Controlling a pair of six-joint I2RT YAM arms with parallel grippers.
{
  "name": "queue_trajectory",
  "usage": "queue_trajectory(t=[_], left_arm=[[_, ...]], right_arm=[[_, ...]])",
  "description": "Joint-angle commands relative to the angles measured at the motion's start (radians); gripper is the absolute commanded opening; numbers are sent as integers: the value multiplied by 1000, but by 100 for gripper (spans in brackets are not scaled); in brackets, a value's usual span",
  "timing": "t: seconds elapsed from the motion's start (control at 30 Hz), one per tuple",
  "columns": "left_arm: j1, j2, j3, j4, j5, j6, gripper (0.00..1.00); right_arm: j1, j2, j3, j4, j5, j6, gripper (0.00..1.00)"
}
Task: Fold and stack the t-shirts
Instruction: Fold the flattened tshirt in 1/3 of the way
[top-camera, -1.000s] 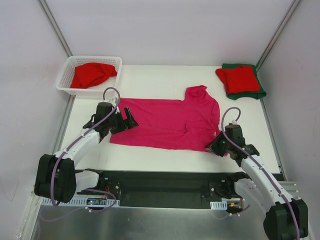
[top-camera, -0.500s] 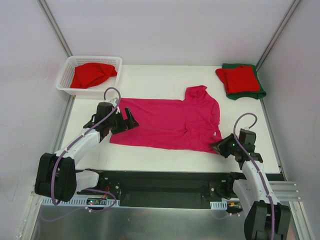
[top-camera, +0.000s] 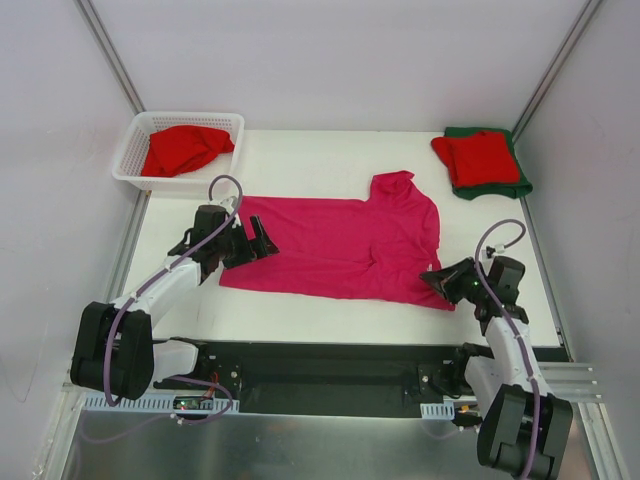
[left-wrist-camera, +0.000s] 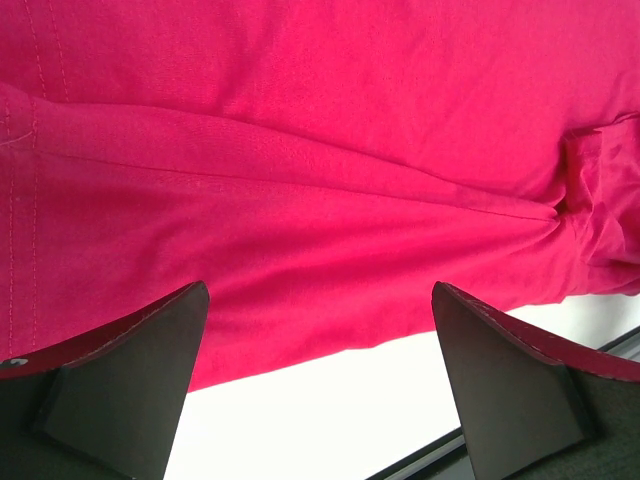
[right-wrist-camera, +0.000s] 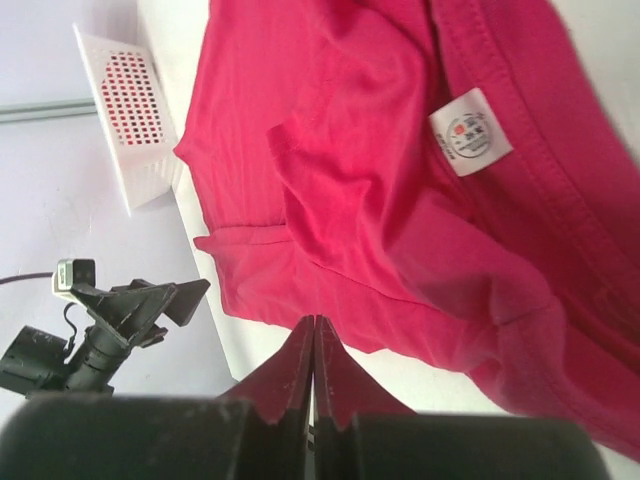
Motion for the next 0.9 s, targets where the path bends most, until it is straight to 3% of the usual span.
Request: queue_trajectory(t=[0.0, 0.27, 0.57, 0.87], left_arm=[[9, -6, -9, 26, 21, -3, 95], [9, 1, -7, 30, 20, -3, 95], [9, 11, 3, 28, 15, 0, 95], [9, 31, 11, 28, 12, 0, 95]], right_arm=[[-31, 45, 58, -40, -38, -70, 1], [-122, 151, 48, 8, -73, -145, 1], [-163, 427, 72, 150, -86, -200, 1], [-165, 496, 95, 135, -23, -255, 1]])
